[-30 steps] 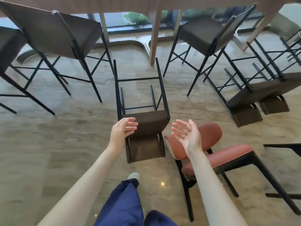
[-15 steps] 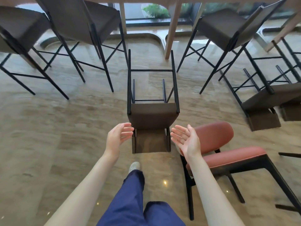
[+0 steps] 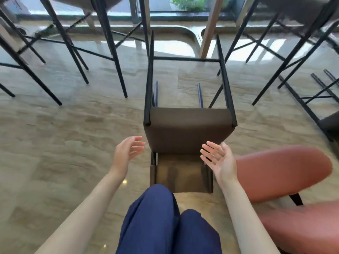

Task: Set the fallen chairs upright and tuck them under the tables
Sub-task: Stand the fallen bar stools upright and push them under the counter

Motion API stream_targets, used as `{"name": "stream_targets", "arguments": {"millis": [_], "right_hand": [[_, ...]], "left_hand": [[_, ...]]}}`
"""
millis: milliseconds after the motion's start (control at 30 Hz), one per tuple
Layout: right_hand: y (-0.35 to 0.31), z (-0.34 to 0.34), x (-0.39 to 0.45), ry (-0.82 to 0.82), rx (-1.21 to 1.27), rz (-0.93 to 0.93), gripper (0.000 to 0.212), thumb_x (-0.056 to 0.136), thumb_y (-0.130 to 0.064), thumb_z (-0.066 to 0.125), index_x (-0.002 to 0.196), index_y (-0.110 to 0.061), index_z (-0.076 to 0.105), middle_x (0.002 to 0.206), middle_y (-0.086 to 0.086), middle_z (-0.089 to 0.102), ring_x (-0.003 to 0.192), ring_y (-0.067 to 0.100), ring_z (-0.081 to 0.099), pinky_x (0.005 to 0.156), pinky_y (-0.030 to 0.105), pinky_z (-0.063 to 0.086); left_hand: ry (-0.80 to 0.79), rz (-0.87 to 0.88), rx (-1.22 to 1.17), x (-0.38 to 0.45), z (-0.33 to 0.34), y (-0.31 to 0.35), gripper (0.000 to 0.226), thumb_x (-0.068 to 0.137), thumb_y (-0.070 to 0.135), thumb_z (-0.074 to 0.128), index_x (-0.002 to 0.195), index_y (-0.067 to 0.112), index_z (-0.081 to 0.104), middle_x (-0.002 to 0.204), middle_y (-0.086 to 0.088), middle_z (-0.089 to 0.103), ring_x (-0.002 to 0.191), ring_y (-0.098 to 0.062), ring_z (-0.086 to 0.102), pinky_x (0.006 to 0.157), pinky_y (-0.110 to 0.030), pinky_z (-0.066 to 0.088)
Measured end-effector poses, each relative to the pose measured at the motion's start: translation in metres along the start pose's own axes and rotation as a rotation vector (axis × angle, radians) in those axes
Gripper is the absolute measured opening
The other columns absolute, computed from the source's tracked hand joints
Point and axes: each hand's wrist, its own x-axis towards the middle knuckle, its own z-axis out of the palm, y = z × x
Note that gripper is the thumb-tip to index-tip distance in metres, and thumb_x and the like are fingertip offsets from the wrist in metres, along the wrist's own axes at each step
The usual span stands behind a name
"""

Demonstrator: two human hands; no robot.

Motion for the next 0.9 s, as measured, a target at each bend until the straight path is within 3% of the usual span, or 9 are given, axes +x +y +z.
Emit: {"name": "stream_targets", "arguments": {"millis": [333,733,900], "right_hand": [[0.135,-0.044,0.116,-0.012,-0.052,-0.039,0.042,0.103,-0.039,0.037,0.114,-0.009,0.066,0.114,0.010,0.070,0.106,0.025,0.067,0.099,0.045,0.049],[0.180,-0.076,0.170,0.048,0.005,0.030,0.038,0.103,-0.034,0.040,0.116,-0.007,0.063,0.114,0.011,0.069,0.105,0.026,0.066,0.097,0.044,0.050],[0.219,-0.093,0.216,0.207,-0.083,0.206,0.029,0.103,-0.022,0.043,0.119,-0.004,0.059,0.112,0.012,0.067,0.099,0.026,0.065,0.084,0.038,0.053]], "left_hand": [[-0.046,0.056,0.030,0.084,0.012,-0.163,0.032,0.103,0.024,0.037,0.104,0.013,0.067,0.100,-0.014,0.071,0.098,-0.029,0.066,0.088,-0.040,0.050],[-0.093,-0.049,0.053,0.124,0.034,-0.219,0.027,0.100,0.021,0.044,0.102,0.013,0.069,0.097,-0.009,0.071,0.089,-0.020,0.066,0.084,-0.033,0.051],[-0.087,-0.218,0.150,0.150,0.047,-0.254,0.014,0.094,0.010,0.053,0.093,0.014,0.067,0.096,-0.012,0.067,0.084,-0.020,0.060,0.080,-0.028,0.049]]}}
